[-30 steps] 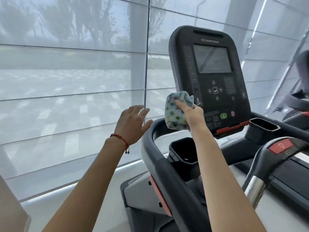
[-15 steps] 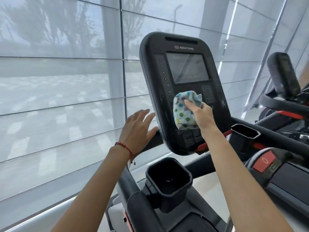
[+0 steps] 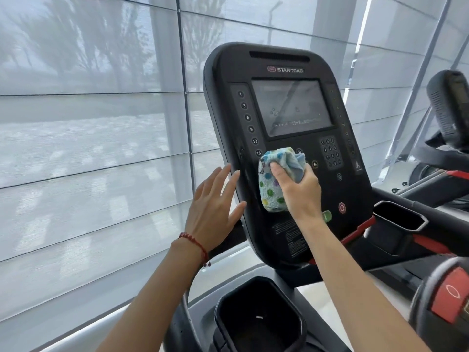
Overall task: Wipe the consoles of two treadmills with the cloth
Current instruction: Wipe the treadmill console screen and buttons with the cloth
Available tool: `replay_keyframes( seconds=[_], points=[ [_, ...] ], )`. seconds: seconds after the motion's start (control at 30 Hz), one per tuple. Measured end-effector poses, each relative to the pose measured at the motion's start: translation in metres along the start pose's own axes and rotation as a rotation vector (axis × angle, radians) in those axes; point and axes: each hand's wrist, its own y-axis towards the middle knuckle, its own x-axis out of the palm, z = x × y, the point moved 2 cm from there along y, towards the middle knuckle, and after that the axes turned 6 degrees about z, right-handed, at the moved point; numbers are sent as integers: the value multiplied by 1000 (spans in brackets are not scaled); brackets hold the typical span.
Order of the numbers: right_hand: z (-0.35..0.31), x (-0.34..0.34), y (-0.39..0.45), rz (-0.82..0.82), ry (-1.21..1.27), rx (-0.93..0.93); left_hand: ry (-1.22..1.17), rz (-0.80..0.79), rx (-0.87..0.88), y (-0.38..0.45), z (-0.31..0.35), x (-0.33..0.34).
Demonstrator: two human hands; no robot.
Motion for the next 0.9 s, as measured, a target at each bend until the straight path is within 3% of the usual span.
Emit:
replay_keyframes(
  seconds=[0.33, 0.67, 0.9],
  points=[
    [-9, 3, 69, 89, 61, 64, 24, 186, 152, 49, -14, 5],
    [-53, 36, 138, 137, -44, -119, 106, 246, 252, 106, -26, 4],
    [-53, 52, 127, 159, -165, -201, 107, 272, 275, 107, -26, 9]
  ],
)
